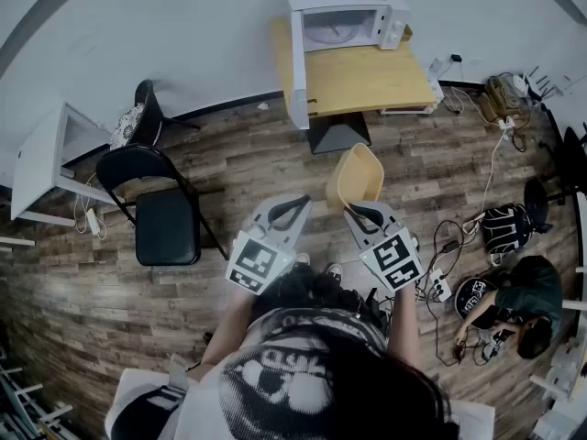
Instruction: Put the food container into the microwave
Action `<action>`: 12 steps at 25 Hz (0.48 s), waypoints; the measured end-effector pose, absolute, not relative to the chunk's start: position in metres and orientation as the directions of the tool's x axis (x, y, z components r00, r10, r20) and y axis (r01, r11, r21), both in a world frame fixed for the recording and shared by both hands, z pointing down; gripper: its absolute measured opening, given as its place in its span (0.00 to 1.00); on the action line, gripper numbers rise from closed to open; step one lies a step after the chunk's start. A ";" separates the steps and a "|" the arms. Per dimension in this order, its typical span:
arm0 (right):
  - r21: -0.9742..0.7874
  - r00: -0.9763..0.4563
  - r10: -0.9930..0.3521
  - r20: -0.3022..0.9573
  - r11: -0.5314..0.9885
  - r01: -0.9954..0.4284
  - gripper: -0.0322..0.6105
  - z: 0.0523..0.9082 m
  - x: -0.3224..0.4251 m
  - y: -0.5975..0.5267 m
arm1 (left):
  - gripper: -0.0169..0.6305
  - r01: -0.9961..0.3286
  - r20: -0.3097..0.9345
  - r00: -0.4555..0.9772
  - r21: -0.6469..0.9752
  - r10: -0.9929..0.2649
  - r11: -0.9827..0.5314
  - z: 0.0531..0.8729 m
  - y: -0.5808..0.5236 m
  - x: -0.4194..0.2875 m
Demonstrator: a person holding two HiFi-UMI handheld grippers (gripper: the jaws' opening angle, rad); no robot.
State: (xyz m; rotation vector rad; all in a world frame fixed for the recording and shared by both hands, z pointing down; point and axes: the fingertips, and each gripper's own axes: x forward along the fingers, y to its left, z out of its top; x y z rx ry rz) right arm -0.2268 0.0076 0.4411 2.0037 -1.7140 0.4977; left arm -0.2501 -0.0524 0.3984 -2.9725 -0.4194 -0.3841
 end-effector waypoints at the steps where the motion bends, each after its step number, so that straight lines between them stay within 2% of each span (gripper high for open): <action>1: 0.105 0.164 -0.825 0.541 -0.127 -0.986 0.09 0.442 -0.225 0.010 | 0.03 0.289 0.267 0.928 -0.078 0.260 -0.954 0.399 -0.049 -0.248; 12: 0.126 0.189 -0.826 0.531 -0.143 -0.982 0.09 0.443 -0.207 0.041 | 0.03 0.304 0.273 0.924 -0.100 0.268 -0.948 0.399 -0.017 -0.231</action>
